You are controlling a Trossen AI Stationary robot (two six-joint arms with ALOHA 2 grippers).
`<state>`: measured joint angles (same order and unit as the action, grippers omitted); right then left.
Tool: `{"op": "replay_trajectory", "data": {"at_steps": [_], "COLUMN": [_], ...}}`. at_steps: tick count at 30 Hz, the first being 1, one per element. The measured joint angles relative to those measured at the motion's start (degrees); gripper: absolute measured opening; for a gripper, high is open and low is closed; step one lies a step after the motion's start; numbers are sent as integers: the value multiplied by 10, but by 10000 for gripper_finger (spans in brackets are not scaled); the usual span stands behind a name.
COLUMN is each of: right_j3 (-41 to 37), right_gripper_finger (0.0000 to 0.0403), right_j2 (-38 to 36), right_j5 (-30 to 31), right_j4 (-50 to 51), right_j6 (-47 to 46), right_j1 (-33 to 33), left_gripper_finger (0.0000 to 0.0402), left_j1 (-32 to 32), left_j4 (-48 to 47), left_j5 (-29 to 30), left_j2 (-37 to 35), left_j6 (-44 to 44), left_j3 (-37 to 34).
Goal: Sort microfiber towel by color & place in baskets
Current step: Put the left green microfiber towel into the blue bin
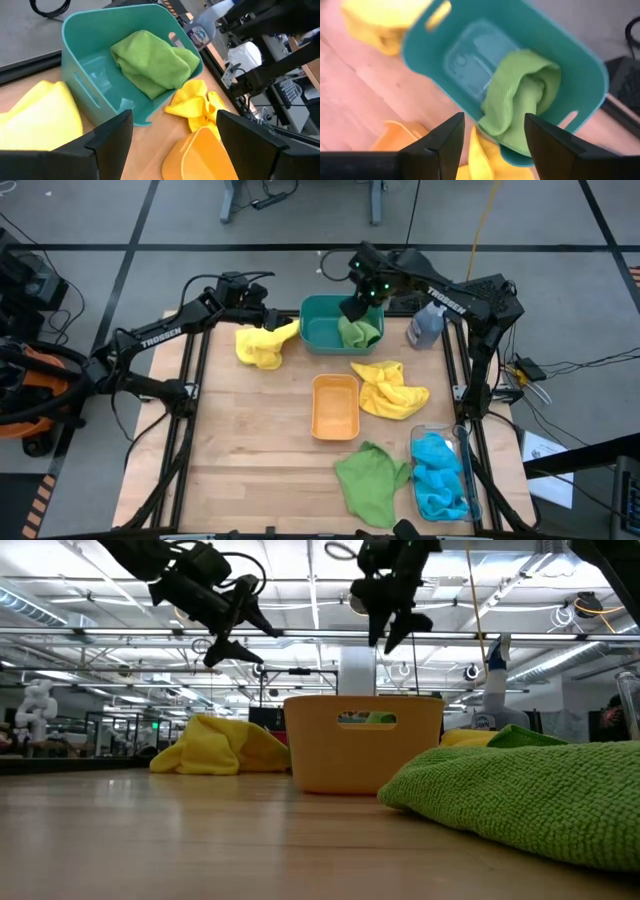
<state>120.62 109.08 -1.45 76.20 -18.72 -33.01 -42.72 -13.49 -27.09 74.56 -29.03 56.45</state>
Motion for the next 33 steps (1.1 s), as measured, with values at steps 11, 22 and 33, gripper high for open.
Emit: {"op": "replay_trajectory", "data": {"at_steps": [11,22,33], "right_j3": [-18,-251,-285], "right_gripper_finger": [132,6,2], "right_j2": [4,5,-10], "right_j5": [56,27,105], "right_j4": [-12,-189,-207], "right_j6": [31,44,29], "right_j1": [-2,-19,-40], "left_gripper_finger": [293,293,293], "left_j1": [0,11,59], "left_j4": [29,24,25], "left_j5": [-17,-29,-36], "left_j2": [29,27,27], "left_j6": [10,-33,-82], "left_j3": [-1,-1,-1]}}
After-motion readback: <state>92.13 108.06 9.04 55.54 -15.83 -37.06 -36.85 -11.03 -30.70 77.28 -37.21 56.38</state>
